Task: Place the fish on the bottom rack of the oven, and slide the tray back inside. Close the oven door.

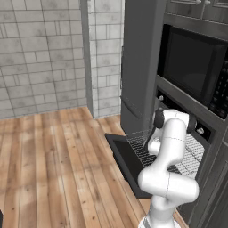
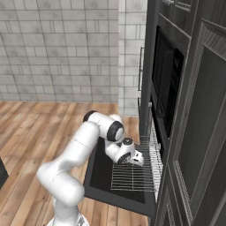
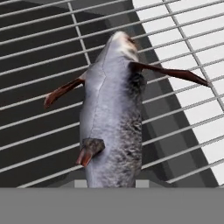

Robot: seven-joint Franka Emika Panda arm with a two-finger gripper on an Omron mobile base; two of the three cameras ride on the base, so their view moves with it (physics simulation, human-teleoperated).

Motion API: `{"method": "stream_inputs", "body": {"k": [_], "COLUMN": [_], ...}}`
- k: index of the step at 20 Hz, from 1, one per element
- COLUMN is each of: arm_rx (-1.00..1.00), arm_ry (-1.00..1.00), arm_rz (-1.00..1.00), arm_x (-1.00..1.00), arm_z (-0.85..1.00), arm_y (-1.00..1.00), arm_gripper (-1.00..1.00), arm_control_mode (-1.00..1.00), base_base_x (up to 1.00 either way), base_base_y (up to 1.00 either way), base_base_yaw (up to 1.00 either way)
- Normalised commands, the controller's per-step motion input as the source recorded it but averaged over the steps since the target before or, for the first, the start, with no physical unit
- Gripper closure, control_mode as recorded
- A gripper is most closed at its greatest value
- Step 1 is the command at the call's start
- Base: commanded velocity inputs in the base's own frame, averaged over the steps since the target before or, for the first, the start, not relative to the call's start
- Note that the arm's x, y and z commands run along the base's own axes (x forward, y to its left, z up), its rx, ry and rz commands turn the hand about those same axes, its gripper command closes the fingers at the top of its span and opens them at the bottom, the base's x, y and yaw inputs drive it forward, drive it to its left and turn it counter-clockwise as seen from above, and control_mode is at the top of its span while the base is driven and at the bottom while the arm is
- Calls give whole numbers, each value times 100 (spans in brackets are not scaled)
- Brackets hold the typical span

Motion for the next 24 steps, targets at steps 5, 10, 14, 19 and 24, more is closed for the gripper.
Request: {"method": "stream_inputs", "body": {"k": [5, 10, 14, 19, 24], "arm_rx": [0, 0, 0, 0, 0], "arm_ry": [0, 0, 0, 0, 0], "arm_rz": [2, 2, 1, 1, 0], "arm_x": [0, 4, 17, 31, 41], "arm_z": [-38, -30, -24, -20, -28], "arm_y": [0, 0, 0, 2, 10], "arm_gripper": [100, 100, 100, 100, 100], "arm_control_mode": [-100, -100, -100, -100, -100], "base_base_x": [0, 0, 0, 0, 0], "base_base_y": [0, 0, 0, 0, 0], "base_base_yaw": [0, 0, 0, 0, 0]}}
